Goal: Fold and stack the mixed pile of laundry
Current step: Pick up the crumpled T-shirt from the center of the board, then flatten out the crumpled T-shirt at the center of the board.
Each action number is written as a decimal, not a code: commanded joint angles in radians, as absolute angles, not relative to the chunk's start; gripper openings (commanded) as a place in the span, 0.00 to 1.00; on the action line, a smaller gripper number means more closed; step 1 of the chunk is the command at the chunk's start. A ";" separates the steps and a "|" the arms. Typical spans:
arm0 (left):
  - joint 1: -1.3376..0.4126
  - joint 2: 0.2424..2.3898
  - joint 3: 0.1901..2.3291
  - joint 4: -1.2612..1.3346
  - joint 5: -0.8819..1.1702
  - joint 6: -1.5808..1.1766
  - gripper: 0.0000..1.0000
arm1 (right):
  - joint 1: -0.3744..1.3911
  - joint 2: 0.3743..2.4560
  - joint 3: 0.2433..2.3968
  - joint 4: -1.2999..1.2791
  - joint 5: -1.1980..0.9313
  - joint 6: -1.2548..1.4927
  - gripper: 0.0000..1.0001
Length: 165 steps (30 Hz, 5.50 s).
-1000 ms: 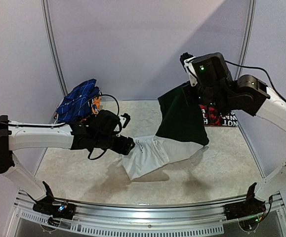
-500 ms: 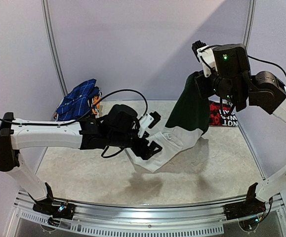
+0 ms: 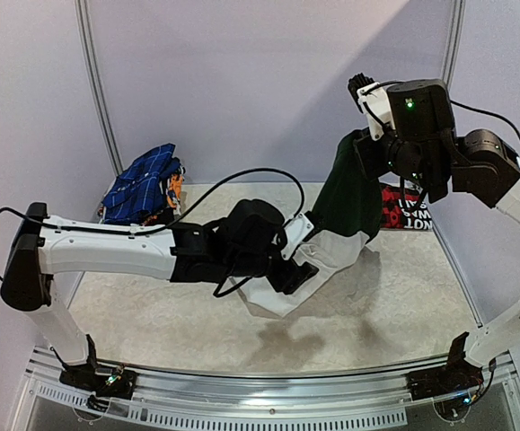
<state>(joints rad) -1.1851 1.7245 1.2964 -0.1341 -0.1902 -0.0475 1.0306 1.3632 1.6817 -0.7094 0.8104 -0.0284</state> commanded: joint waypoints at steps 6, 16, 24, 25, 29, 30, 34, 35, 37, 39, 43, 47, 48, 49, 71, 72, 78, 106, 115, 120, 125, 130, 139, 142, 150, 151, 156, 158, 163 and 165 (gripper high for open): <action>-1.224 1.743 1.317 -0.080 -0.360 0.098 0.63 | 1.027 1.374 1.695 -0.671 0.828 -0.031 0.00; -1.220 1.833 1.420 -0.130 -0.442 0.138 0.46 | 1.027 1.370 1.687 -0.672 0.825 -0.029 0.00; -1.208 1.836 1.401 -0.143 -0.444 0.124 0.39 | 1.026 1.365 1.681 -0.672 0.828 -0.029 0.00; -1.206 1.837 1.397 -0.140 -0.433 0.122 0.35 | 1.026 1.365 1.681 -0.672 0.828 -0.029 0.00; -1.203 1.841 1.387 -0.124 -0.400 0.120 0.33 | 1.026 1.362 1.675 -0.671 0.830 -0.028 0.00; -1.202 1.840 1.382 -0.112 -0.390 0.121 0.33 | 1.027 1.361 1.674 -0.669 0.830 -0.026 0.00; -1.184 1.830 1.370 -0.090 -0.320 0.111 0.29 | 1.026 1.361 1.670 -0.667 0.837 -0.027 0.00; -1.183 1.821 1.363 -0.089 -0.316 0.110 0.31 | 1.026 1.361 1.670 -0.665 0.839 -0.027 0.00; -1.179 1.780 1.319 -0.069 -0.317 0.100 0.36 | 1.025 1.362 1.672 -0.666 0.841 -0.030 0.00; -1.165 1.751 1.284 -0.051 -0.296 0.088 0.38 | 1.025 1.361 1.671 -0.666 0.843 -0.031 0.00; -1.142 1.746 1.277 -0.055 -0.271 0.081 0.38 | 1.026 1.357 1.662 -0.655 0.837 -0.032 0.00; -1.140 1.748 1.289 -0.051 -0.238 0.079 0.37 | 1.025 1.357 1.653 -0.649 0.836 -0.032 0.00; -1.140 1.748 1.292 -0.048 -0.232 0.078 0.37 | 1.026 1.358 1.652 -0.648 0.836 -0.032 0.00; -1.140 1.750 1.296 -0.047 -0.227 0.078 0.37 | 1.026 1.358 1.652 -0.648 0.836 -0.032 0.00; -1.134 1.845 1.405 -0.112 -0.242 0.097 0.39 | 1.023 1.355 1.646 -0.647 0.836 -0.033 0.00; -1.134 1.850 1.405 -0.112 -0.239 0.096 0.39 | 1.023 1.356 1.646 -0.646 0.836 -0.034 0.00; -1.130 1.869 1.403 -0.105 -0.247 0.091 0.38 | 1.024 1.357 1.647 -0.644 0.836 -0.034 0.00; -1.094 1.439 1.168 -0.145 -0.424 0.104 0.00 | 0.952 1.290 1.647 -0.659 0.882 0.030 0.00; -1.056 1.098 1.080 -0.248 -0.624 0.097 0.00 | 0.944 1.195 1.670 -0.619 0.955 -0.039 0.00; -1.038 0.912 1.055 -0.270 -0.721 0.101 0.00 | 0.943 1.114 1.663 -0.551 0.991 -0.092 0.00; -1.031 0.785 1.060 -0.274 -0.778 0.125 0.00 | 0.943 0.991 1.613 -0.448 0.968 -0.143 0.00; -1.031 0.723 1.114 -0.275 -0.748 0.151 0.00 | 0.943 0.890 1.600 -0.433 0.780 -0.159 0.00; -1.031 0.737 1.320 -0.310 -0.634 0.184 0.00 | 0.943 0.840 1.735 -0.459 0.417 -0.212 0.00; -1.031 0.754 1.398 -0.342 -0.591 0.189 0.00 | 0.943 0.859 1.830 -0.485 0.379 -0.226 0.00; -1.031 0.820 1.597 -0.387 -0.501 0.219 0.00 | 0.943 1.036 2.191 -0.569 0.248 -0.300 0.00; -1.031 0.827 1.618 -0.392 -0.493 0.225 0.00 | 0.943 1.053 2.235 -0.568 0.232 -0.317 0.00; -1.032 0.865 1.724 -0.418 -0.456 0.262 0.00 | 0.943 1.116 2.337 -0.556 0.172 -0.371 0.00; -1.031 0.882 1.764 -0.432 -0.447 0.270 0.00 | 0.943 1.124 2.349 -0.542 0.160 -0.381 0.00; -1.031 0.912 1.838 -0.447 -0.411 0.278 0.00 | 0.942 1.117 2.379 -0.505 0.140 -0.401 0.00; -1.031 0.928 1.872 -0.457 -0.395 0.273 0.00 | 0.942 1.118 2.398 -0.491 0.147 -0.409 0.00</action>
<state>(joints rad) -1.0420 0.9020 1.8114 -0.4374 -0.4267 0.2569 0.9478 1.1393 2.3425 -0.5678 0.1505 -0.3782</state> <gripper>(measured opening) 0.021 0.020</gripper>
